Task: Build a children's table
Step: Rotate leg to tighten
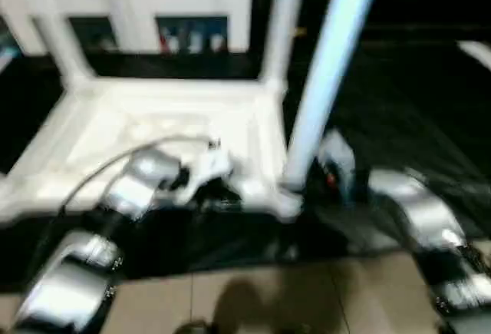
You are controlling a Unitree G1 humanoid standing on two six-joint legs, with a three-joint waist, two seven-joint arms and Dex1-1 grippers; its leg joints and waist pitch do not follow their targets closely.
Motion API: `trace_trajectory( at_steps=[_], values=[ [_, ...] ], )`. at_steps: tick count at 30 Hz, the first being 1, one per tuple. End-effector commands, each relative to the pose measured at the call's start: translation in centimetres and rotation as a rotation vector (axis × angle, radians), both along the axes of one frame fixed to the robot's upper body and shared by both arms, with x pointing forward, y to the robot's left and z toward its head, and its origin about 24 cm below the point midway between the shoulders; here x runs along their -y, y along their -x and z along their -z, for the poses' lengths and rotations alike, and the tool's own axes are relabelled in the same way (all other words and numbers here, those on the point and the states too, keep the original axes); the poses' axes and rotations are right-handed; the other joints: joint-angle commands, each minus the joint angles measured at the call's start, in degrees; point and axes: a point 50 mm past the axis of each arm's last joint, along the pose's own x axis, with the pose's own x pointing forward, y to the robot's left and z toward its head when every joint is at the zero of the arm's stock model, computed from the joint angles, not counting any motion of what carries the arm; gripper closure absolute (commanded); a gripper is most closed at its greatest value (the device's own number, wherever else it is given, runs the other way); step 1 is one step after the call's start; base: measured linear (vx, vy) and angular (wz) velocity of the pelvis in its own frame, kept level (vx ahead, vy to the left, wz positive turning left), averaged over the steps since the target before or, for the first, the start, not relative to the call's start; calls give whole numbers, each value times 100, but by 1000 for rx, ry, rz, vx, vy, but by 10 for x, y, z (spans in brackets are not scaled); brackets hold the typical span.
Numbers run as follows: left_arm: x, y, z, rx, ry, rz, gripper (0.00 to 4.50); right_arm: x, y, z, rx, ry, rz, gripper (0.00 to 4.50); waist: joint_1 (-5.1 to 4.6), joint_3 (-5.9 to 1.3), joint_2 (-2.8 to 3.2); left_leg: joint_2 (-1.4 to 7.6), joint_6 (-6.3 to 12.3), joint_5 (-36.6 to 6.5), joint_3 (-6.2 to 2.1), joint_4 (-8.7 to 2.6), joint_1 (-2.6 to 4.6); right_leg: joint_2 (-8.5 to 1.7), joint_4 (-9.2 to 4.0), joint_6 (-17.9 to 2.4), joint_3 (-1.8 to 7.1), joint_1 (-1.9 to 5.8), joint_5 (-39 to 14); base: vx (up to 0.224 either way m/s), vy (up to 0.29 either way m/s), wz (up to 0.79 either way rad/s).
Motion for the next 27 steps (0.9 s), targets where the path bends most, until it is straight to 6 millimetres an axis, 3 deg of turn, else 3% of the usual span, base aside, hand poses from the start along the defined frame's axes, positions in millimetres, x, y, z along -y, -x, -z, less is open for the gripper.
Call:
trace_trajectory(
  at_steps=[1, 2, 3, 4, 5, 6, 7, 8, 9, 10, 11, 12, 13, 14, 15, 16, 18, 21, 25, 26, 27],
  values=[
    [29, -12, -30, 86, 149, -22, 450, -2, -2, 23, -92, 65, 124, 234, -130, -341, -3, 690, -608, -2954, -543, -515, 206, -731, -682, -352, 232, 155, -3956, 0, 0, 0],
    [35, -21, -35, 96, 178, -117, 450, -8, -11, 25, -96, 65, 231, 239, -207, -358, 98, 772, -730, -3425, -603, -626, 189, -672, -597, -341, 176, 221, -3506, 0, 0, 0],
    [39, -28, -39, 101, 189, -203, 450, -13, -18, 26, -106, 60, 317, 241, -298, -353, 152, 866, -919, -4071, -630, -852, 136, -529, -325, -466, 159, 276, -2681, 0, 0, 0],
    [42, -31, -42, 116, 190, -246, 450, -16, -22, 26, -104, 61, 353, 241, -336, -358, 115, 891, -1006, -4290, -650, -976, 72, -478, -120, -536, 180, 333, -2187, 0, 0, 0],
    [42, -31, -42, 116, 190, -246, 450, -16, -22, 26, -104, 61, 353, 242, -359, -359, 108, 822, -1109, -4486, -535, -1073, 100, -425, 15, -727, 215, 229, -1597, 0, 0, 0],
    [44, -34, -44, 128, 189, -274, 450, -20, -25, 26, -100, 62, 378, 244, -392, -391, -71, 589, -1029, -4096, -425, -765, 264, -590, -342, -824, 339, 36, -2232, 0, 0, 0],
    [46, -35, -45, 132, 191, -291, 450, -22, -26, 26, -100, 60, 394, 244, -352, -406, -161, 456, -835, -3518, -383, -496, 299, -788, -558, -760, 389, -27, -2970, 0, 0, 0],
    [50, -37, -48, 140, 195, -318, 450, -28, -29, 25, -103, 51, 423, 244, -186, -407, -200, 367, -347, -1921, -364, -74, 229, -1187, -824, -575, 545, 72, -4085, 0, 0, 0],
    [52, -38, -49, 148, 192, -330, 450, -32, -32, 24, -101, 52, 447, 244, -119, -397, -182, 422, -98, -1065, -412, -165, 4, -1135, -778, -397, 480, 265, -4233, 0, 0, 0],
    [54, -39, -50, 149, 190, -336, 450, -35, -34, 24, -101, 51, 455, 244, -97, -412, -112, 483, -68, -959, -435, -296, -42, -988, -720, -400, 396, 298, -3918, 41, -23, -19],
    [55, -39, -50, 149, 188, -342, 450, -36, -35, 24, -101, 53, 465, 244, -176, -457, -15, 705, -99, -1188, -512, -508, -36, -699, -551, -519, 279, 240, -2842, 50, -16, -11],
    [56, -39, -49, 155, 179, -340, 450, -37, -37, 24, -100, 54, 477, 244, -212, -529, 42, 842, -243, -1338, -542, -573, 95, -611, -378, -801, 297, 157, -1625, 50, -16, -11],
    [56, -39, -49, 157, 176, -338, 450, -37, -37, 23, -99, 53, 480, 244, -240, -535, -17, 789, -268, -1250, -490, -555, 58, -671, -283, -1151, 347, 173, -790, 0, 0, 0],
    [55, -39, -48, 155, 171, -338, 450, -36, -38, 23, -99, 45, 486, 244, -240, -535, -17, 789, -268, -1250, -490, -555, 58, -671, -283, -1151, 347, 173, -790, 0, 0, 0],
    [54, -38, -46, 154, 161, -337, 450, -36, -39, 21, -93, 27, 479, 244, -159, -527, -61, 658, -116, -1208, -362, -468, 30, -788, -338, -1417, 405, 197, -775, 0, 0, 0],
    [53, -38, -45, 155, 156, -338, 450, -36, -39, 20, -89, 20, 472, 209, -109, -532, -72, 610, 19, -1000, -339, -430, -36, -822, -350, -1436, 403, 271, -870, 0, 0, 0],
    [50, -38, -43, 158, 144, -338, 450, -34, -39, 19, -78, 10, 463, 174, -66, -519, -52, 652, 122, -870, -337, -451, 0, -770, -378, -1361, 381, 236, -1021, 0, 0, 0],
    [46, -37, -41, 165, 133, -331, 450, -29, -38, 18, -47, 21, 443, 154, -61, -504, -55, 707, 76, -1017, -349, -492, 33, -738, -386, -1271, 372, 221, -1221, 0, 0, 0],
    [39, -37, -39, 166, 120, -320, 450, -16, -35, 16, 0, 35, 410, 120, -69, -485, -57, 700, -31, -1275, -349, -502, 43, -750, -431, -1213, 382, 215, -1526, 0, 0, 0],
    [35, -36, -38, 167, 114, -306, 450, -9, -32, 14, 15, 28, 395, 120, -56, -491, -34, 689, -37, -1271, -349, -494, 40, -758, -431, -1187, 388, 223, -1537, 0, 0, 0],
    [32, -35, -36, 167, 107, -291, 450, -3, -29, 12, 27, 16, 374, 103, -53, -502, -55, 696, 5, -1198, -352, -502, 33, -741, -417, -1168, 384, 233, -1430, 0, 0, 0]
  ],
)
